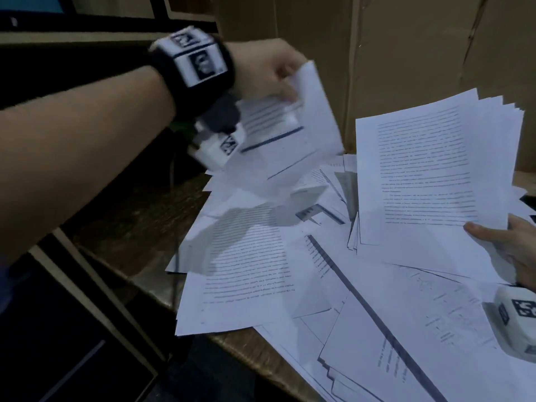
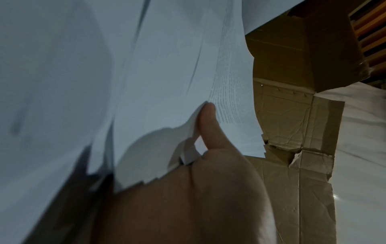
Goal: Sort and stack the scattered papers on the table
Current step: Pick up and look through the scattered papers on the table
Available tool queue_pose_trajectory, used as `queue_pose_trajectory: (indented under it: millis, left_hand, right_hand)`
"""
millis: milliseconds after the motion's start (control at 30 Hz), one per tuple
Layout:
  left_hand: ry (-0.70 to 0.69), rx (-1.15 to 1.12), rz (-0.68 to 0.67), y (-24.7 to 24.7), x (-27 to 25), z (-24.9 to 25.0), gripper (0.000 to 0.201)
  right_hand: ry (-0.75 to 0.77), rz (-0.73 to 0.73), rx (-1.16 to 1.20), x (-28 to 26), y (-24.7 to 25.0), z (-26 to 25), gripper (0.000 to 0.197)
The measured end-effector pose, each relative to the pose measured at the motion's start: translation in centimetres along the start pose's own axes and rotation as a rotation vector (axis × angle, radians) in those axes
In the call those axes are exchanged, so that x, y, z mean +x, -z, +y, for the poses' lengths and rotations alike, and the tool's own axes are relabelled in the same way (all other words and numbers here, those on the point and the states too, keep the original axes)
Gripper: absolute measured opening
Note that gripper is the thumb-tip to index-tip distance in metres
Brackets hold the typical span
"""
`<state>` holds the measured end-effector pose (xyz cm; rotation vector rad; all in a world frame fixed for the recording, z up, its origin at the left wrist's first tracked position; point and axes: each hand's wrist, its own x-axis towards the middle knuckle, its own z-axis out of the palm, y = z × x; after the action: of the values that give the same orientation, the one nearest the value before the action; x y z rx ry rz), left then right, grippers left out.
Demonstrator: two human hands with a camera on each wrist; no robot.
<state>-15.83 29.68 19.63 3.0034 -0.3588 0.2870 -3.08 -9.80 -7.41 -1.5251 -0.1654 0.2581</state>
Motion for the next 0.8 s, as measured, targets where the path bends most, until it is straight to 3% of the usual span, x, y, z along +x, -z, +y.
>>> queue_pose_trajectory:
  millis: [167,300,433,533,633,800]
  left_hand:
    - [-0.112,0.089,-0.074,0.3,3.7,6.8,0.026]
    - [-0.175,0.029,-0.095,0.6,5.1,9.7,0.042]
    - [-0.200,-0.076,0.045,0.5,6.7,10.0,0.020]
    - [-0.214,-0.181,0.207,-0.4,8.2,9.9,0.019]
    - [-0.152,-0.243,0.300,-1.1,9.4,9.2,0.016]
    - [0.037,-0.174,0.172,-4.1,10.9,7.9,0.017]
  right_hand:
    - [0.049,0.016,0.019,-1.0,-0.6,-0.8,0.055]
    - [0.107,0.030,-0.014,-2.0,-1.5,-1.7,0.043]
    - [0.175,0.043,-0.021,-2.9,-2.7,-3.7,0.043]
    - [0.188,-0.013,-0.050,-3.4,-3.4,-5.0,0.037]
    - [0.200,-0.106,-0.071,-4.5,-4.8,-6.3,0.030]
    - [0.129,-0.260,-0.017,-6.2,-6.3,-7.7,0.034]
